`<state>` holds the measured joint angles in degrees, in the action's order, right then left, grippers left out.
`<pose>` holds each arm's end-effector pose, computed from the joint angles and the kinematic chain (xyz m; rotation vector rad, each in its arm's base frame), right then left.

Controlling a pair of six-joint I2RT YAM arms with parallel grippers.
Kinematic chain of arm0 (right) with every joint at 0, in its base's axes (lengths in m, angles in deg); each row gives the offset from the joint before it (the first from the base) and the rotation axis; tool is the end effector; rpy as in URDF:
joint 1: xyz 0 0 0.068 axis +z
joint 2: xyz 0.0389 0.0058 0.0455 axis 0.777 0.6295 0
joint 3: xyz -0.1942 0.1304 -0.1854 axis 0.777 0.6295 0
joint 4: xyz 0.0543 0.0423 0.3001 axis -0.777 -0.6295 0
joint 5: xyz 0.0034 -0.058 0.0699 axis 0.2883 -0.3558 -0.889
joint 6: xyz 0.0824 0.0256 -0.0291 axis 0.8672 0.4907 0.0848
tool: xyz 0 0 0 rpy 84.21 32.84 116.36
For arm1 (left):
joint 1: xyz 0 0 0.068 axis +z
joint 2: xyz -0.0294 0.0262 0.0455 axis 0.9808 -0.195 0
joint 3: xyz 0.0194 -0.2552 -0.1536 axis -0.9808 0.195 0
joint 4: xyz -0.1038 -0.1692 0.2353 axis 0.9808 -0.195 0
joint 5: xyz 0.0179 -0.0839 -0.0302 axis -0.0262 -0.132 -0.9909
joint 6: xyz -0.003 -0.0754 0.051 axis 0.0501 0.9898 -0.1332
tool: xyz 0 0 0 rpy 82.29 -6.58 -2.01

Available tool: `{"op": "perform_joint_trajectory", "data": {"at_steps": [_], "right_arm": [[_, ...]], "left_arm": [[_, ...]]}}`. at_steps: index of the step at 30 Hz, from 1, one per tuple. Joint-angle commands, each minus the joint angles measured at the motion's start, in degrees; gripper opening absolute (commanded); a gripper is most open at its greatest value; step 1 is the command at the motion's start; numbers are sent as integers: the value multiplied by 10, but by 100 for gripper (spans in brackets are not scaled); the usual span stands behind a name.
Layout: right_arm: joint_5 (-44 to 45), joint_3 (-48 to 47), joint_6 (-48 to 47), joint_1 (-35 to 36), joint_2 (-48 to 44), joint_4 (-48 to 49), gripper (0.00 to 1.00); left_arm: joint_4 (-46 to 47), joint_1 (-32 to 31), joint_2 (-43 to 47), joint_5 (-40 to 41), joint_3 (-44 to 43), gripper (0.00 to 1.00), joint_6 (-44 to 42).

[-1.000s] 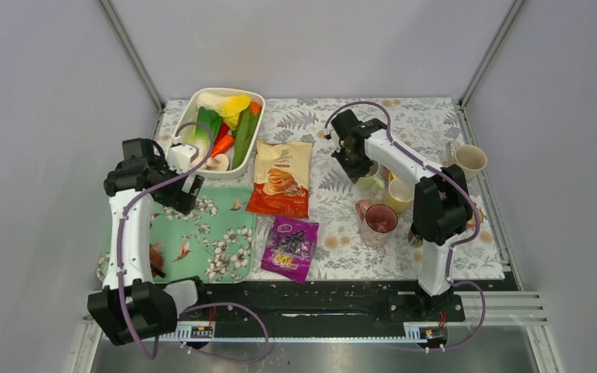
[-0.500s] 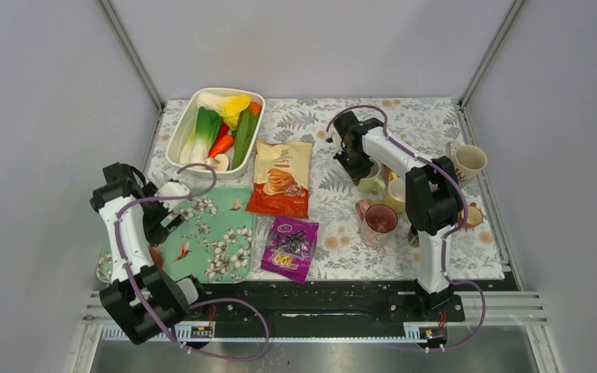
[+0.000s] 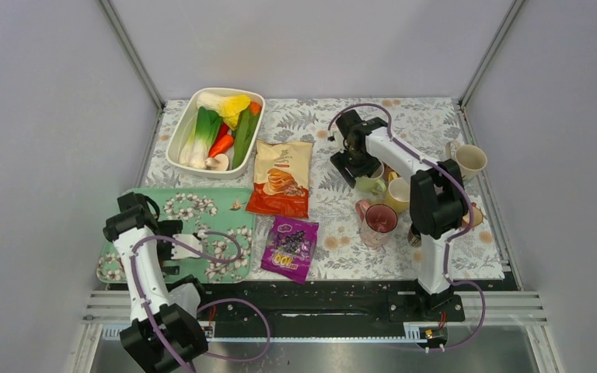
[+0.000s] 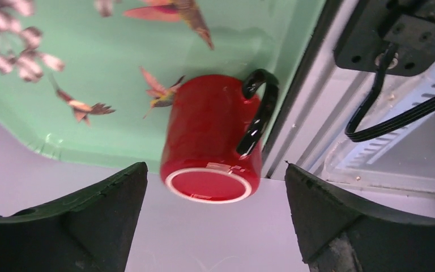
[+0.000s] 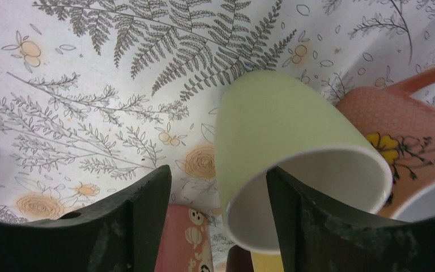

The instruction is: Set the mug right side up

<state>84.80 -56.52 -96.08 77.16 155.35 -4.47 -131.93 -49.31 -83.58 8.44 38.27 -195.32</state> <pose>0.4339 0.2046 0.1773 -0.9329 2.7322 -0.0940 0.1400 0.0793 0.2214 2.0594 2.3024 0.2185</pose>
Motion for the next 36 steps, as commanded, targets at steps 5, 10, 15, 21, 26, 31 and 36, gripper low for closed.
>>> {"op": "perform_joint_trajectory", "data": {"at_steps": [5,10,15,21,26,31,36], "right_arm": [[-8,15,3,-1,-98,0,73],[-19,20,4,0,-110,0,73],[-28,27,3,-1,-120,0,73],[-31,29,7,-1,-122,-1,73],[-30,33,7,-1,-123,-1,73],[-17,30,17,-1,-122,-5,73],[-14,23,28,-1,-141,-14,73]], "left_arm": [[79,2,3,52,92,86,-97],[201,2,2,31,140,73,-98],[236,2,-37,-40,108,58,-45],[240,2,-106,9,82,52,0],[256,2,-170,42,60,38,61],[234,1,-176,20,48,5,71],[223,1,-156,-49,6,0,117]]}}
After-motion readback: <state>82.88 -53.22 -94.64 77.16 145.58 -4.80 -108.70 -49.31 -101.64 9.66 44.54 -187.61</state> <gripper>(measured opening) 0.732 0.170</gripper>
